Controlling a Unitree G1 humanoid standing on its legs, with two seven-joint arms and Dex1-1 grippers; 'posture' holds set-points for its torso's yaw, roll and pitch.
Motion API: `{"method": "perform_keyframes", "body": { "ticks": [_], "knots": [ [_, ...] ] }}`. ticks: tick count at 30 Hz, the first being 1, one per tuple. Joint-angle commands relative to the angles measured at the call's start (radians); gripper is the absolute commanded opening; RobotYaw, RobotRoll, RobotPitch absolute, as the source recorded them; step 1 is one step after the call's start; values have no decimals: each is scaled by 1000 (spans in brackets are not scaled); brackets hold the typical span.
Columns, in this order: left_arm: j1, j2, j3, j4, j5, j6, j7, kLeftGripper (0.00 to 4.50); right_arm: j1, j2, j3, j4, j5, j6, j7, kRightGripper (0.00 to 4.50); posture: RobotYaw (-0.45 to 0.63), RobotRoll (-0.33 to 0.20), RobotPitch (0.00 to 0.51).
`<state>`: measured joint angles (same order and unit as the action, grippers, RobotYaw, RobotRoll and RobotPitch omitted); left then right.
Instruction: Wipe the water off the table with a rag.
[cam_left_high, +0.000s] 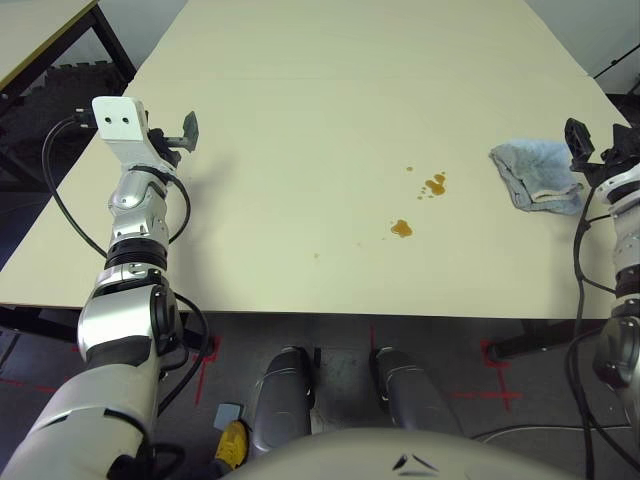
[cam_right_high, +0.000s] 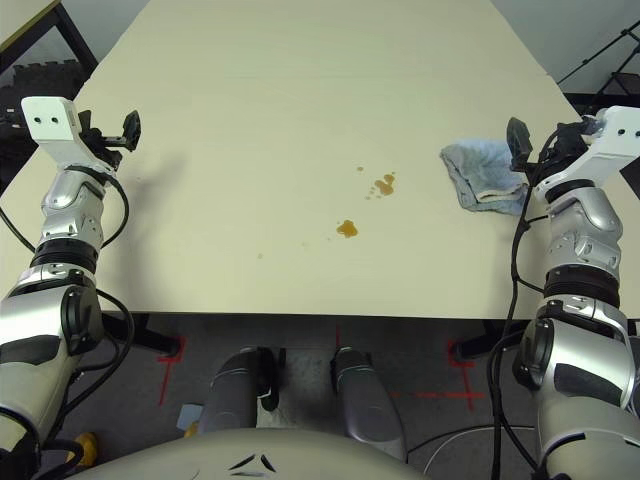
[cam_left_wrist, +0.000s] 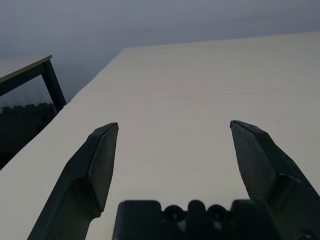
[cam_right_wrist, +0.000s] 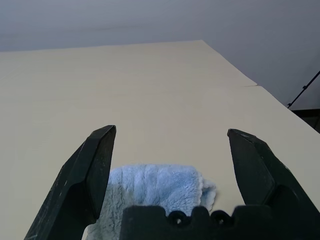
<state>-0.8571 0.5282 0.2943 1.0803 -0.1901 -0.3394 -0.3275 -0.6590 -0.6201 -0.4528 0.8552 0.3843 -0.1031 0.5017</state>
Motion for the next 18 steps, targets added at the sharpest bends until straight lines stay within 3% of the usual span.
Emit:
{"method": "perform_keyframes", "body": {
  "ticks": [1,7,18],
  "knots": [
    [9,2,2,16,7,-2,-1,4500,-3,-9,-12,6,6,-6,5,4452,-185,0,110],
    [4,-10,-7,12,3,6,-40,4500,-2,-21,-15,-3,7,2,5,4452,-193,0,122],
    [32,-36,-53,-119,-72,87,-484,4500,9,-13,-6,-37,6,22,5,4452,-203,0,138]
  ]
}}
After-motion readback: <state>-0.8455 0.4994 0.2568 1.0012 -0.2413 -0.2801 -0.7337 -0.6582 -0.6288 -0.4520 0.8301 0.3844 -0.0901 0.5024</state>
